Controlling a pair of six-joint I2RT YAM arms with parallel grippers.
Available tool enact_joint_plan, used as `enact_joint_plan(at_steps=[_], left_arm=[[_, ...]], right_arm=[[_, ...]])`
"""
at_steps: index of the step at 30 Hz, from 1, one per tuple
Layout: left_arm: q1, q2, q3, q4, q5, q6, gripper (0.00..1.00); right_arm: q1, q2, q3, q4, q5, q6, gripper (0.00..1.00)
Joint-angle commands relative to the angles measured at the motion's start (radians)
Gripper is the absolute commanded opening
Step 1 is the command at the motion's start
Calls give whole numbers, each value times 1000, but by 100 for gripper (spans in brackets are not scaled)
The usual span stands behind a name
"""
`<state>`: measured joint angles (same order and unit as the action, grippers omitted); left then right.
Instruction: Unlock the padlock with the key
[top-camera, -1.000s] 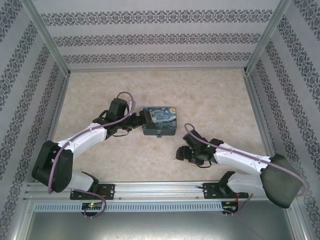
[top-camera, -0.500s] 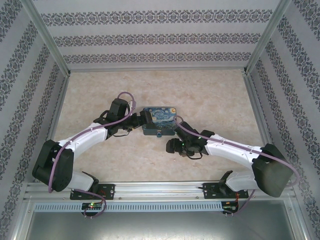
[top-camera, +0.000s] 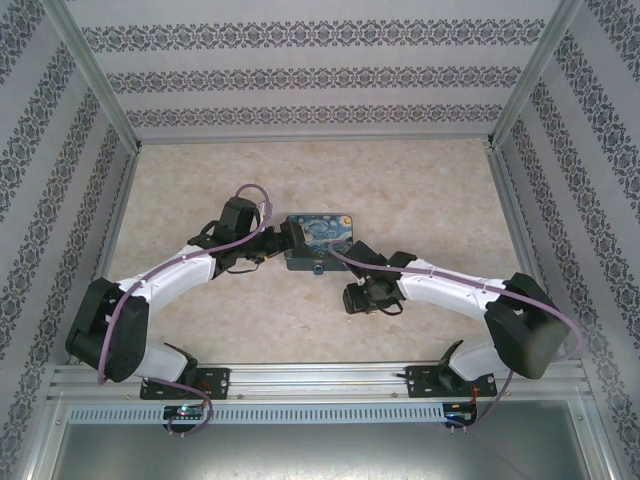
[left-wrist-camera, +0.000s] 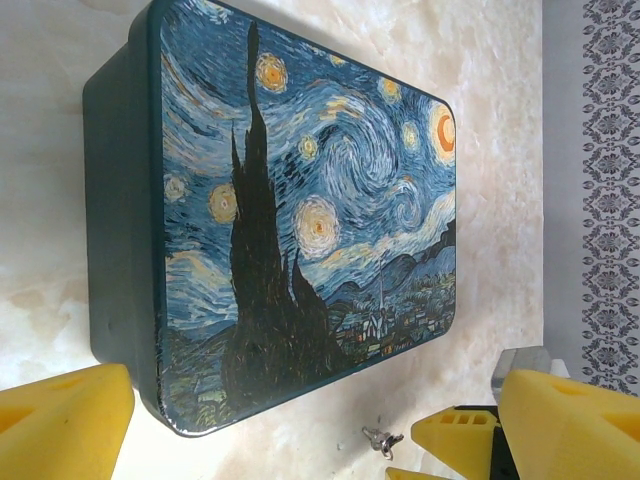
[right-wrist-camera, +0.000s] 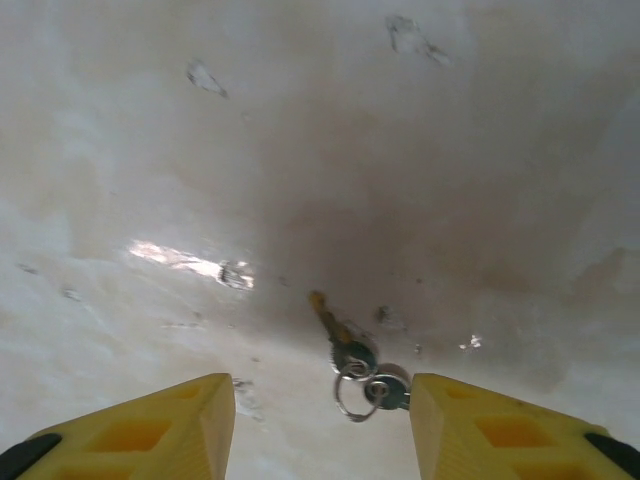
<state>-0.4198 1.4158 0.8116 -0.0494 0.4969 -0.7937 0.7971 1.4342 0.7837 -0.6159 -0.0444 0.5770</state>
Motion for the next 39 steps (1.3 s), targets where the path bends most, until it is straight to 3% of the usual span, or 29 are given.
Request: enact_joint_plan(at_steps=[1, 18, 39], left_arm=[[-12, 14, 9, 36, 1, 4, 94], [-12, 32, 11, 52, 9, -9, 95], [-11, 34, 8, 56, 12, -12, 95]], right_arm=[[16, 15, 22, -50, 50, -47, 49], [46, 87, 18, -39, 67, -65, 39], [57, 141, 23, -26, 94, -68, 38]])
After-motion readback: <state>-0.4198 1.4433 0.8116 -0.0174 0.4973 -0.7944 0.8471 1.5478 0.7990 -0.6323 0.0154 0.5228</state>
